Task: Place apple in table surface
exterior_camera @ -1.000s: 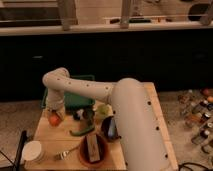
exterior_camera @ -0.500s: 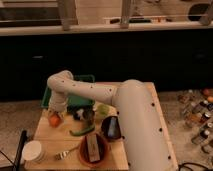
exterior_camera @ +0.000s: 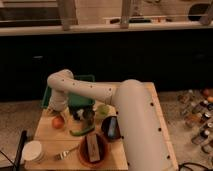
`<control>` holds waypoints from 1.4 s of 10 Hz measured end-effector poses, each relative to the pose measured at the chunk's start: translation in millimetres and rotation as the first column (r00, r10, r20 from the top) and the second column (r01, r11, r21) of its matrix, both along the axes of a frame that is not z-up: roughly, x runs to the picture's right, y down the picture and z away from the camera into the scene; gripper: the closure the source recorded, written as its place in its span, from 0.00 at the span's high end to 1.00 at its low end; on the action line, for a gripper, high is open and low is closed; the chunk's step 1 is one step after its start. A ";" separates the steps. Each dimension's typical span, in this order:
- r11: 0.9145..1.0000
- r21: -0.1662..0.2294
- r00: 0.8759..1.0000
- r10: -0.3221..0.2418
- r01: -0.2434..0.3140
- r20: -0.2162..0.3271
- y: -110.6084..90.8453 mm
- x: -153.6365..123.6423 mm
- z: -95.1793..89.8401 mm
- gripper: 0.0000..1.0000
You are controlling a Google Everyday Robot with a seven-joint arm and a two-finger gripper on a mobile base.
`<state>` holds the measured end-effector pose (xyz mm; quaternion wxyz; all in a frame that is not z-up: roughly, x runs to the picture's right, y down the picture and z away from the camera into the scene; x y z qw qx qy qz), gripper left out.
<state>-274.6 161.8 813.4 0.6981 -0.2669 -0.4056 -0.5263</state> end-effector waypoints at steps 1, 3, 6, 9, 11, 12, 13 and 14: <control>1.000 -0.001 1.000 -0.004 0.004 0.000 -0.8 1.2 0.1 0.78; 1.000 0.000 1.000 -0.007 0.007 0.000 -1.4 2.4 0.0 0.78; 1.000 0.006 1.000 -0.009 0.009 0.005 -1.4 4.1 -2.4 0.78; 1.000 0.013 1.000 -0.016 0.016 0.010 -1.7 1.7 -4.9 0.78; 1.000 0.014 1.000 -0.025 0.025 0.006 -1.1 1.4 -5.9 0.78; 1.000 0.014 1.000 -0.026 0.026 0.006 -0.9 0.9 -6.3 0.78; 1.000 0.014 1.000 -0.027 0.027 0.005 -0.8 0.9 -6.4 0.78; 1.000 0.014 1.000 -0.027 0.027 0.005 -0.8 0.9 -6.4 0.78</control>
